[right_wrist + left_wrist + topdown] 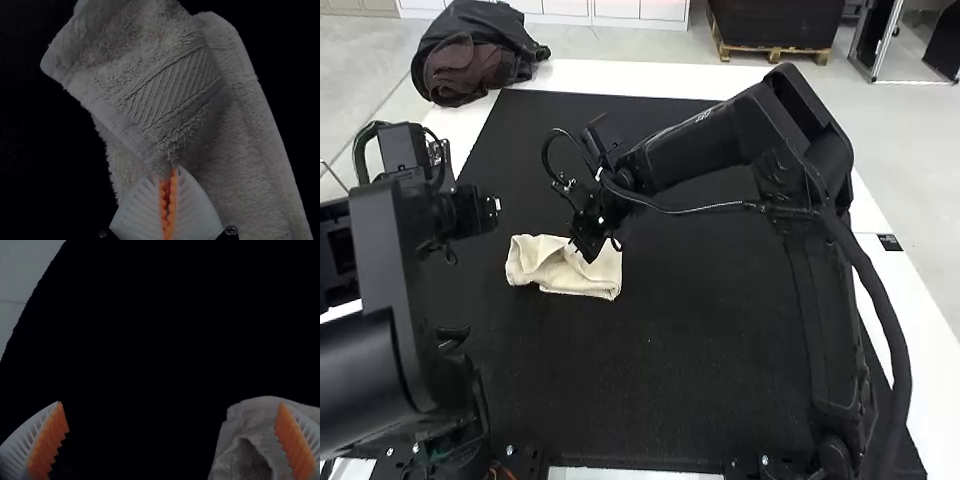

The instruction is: Fold the towel.

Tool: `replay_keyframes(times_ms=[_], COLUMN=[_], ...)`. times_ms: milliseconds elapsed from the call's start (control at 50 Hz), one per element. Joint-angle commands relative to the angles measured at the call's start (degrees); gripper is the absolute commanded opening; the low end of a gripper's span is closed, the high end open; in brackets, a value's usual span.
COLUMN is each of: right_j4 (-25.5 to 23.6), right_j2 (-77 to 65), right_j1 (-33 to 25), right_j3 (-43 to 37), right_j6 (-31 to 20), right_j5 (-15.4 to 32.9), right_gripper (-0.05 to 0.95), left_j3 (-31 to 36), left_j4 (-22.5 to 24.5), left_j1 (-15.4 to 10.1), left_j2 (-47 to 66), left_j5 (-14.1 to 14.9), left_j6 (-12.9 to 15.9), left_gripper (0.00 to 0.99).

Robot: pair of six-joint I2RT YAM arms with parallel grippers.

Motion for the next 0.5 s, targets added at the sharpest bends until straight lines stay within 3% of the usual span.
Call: replay_keyframes(times_ms=[0, 260, 280, 420, 480], right_j4=[0.2, 0.0, 0.0, -1.1, -1.4], right_j2=[0.0, 0.8, 0.8, 0.8, 0.7], right_j1=[2.1, 2.6, 2.7, 2.7, 2.6], right_j3=[0.1, 0.1, 0.1, 0.3, 0.6], right_j6=[1.4, 2.2, 2.4, 5.2, 5.7], right_j5=[-2.1, -3.5, -3.8, -4.6, -4.6], right_gripper=[-0.02, -0.02, 0.01, 0.44, 0.54], left_j3=[0.9, 1.0, 0.9, 0.9, 0.9], left_j4=[0.4, 0.4, 0.4, 0.4, 0.4], left_j1=[0.7, 0.7, 0.6, 0.6, 0.4], left_j2=[-0.9, -0.9, -0.9, -0.9, -0.9], left_j5=[0.0, 0.0, 0.0, 0.0, -0.1], left_j6=[-0.6, -0.6, -0.6, -0.8, -0.8], left_gripper=[0.967, 0.967, 0.967, 0.967, 0.967])
